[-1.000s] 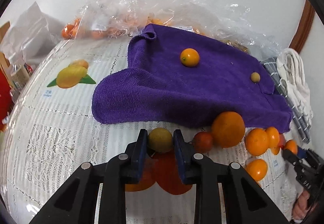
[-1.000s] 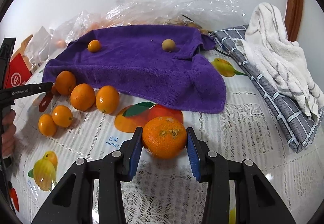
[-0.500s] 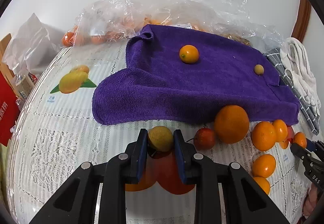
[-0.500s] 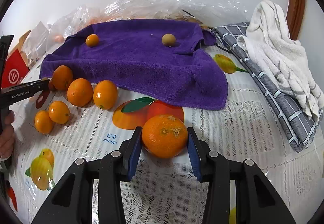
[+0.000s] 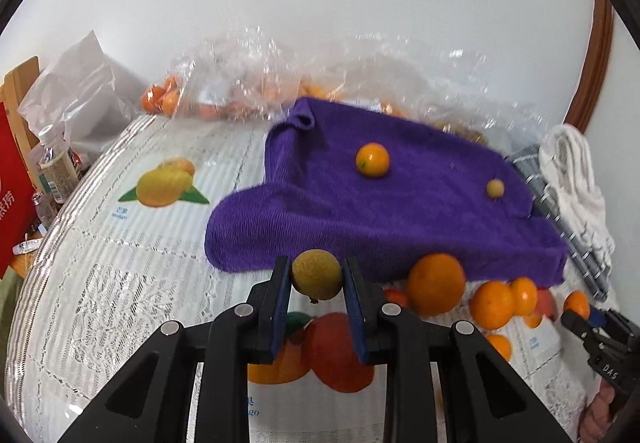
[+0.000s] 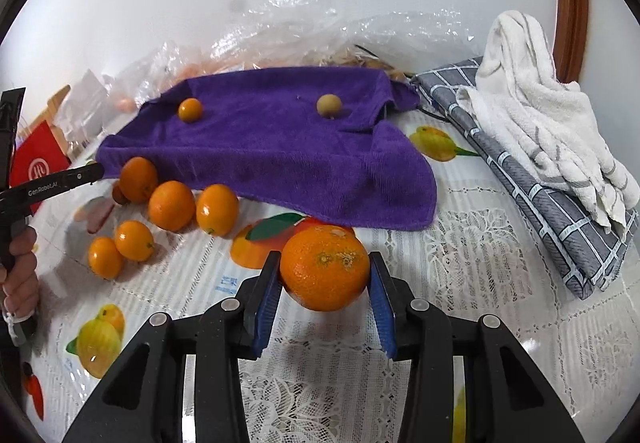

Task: Organize fruits
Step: 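Carry the tangerine and tan fruit over the purple towel with both tools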

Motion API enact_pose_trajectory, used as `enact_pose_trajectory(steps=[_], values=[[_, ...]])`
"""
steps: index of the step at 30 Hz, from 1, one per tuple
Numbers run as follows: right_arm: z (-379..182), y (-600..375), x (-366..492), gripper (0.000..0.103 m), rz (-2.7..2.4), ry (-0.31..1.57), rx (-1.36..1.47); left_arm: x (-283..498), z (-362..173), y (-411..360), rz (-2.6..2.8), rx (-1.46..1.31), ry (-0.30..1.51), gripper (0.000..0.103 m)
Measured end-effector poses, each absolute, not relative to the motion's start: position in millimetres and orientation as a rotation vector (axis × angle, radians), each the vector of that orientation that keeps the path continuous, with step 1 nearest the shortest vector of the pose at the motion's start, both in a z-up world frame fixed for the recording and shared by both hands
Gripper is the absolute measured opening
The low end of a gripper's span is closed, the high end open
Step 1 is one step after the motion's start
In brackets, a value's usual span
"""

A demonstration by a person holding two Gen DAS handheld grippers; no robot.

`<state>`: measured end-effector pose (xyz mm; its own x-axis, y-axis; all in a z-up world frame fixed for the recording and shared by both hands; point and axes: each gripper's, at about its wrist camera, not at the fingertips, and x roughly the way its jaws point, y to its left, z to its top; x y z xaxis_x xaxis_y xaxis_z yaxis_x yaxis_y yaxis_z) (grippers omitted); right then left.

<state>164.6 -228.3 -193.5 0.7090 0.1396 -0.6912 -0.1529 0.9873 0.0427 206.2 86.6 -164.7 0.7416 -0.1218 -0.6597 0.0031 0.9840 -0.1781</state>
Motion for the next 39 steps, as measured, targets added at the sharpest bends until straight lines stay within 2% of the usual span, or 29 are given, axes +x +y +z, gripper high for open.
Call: enact_pose_trajectory(steps=[10,29,39], values=[[-182.4,-235.1,158.3,0.042,0.132,0.733,0.042,193.2,-147.2,92.1,-0.098,-0.217,0.624,0.025],[-136.3,-242.2,175.5,0.042,0.080,0.669,0.110,188.7,-139.1,98.3,-0.098,-0.242,0.578,0.025],[-104.1,-232.2,189.4,0.042,0.102,0.621,0.071,188.8,-110.8,100.4,-0.098,-0.275,0.567,0.025]])
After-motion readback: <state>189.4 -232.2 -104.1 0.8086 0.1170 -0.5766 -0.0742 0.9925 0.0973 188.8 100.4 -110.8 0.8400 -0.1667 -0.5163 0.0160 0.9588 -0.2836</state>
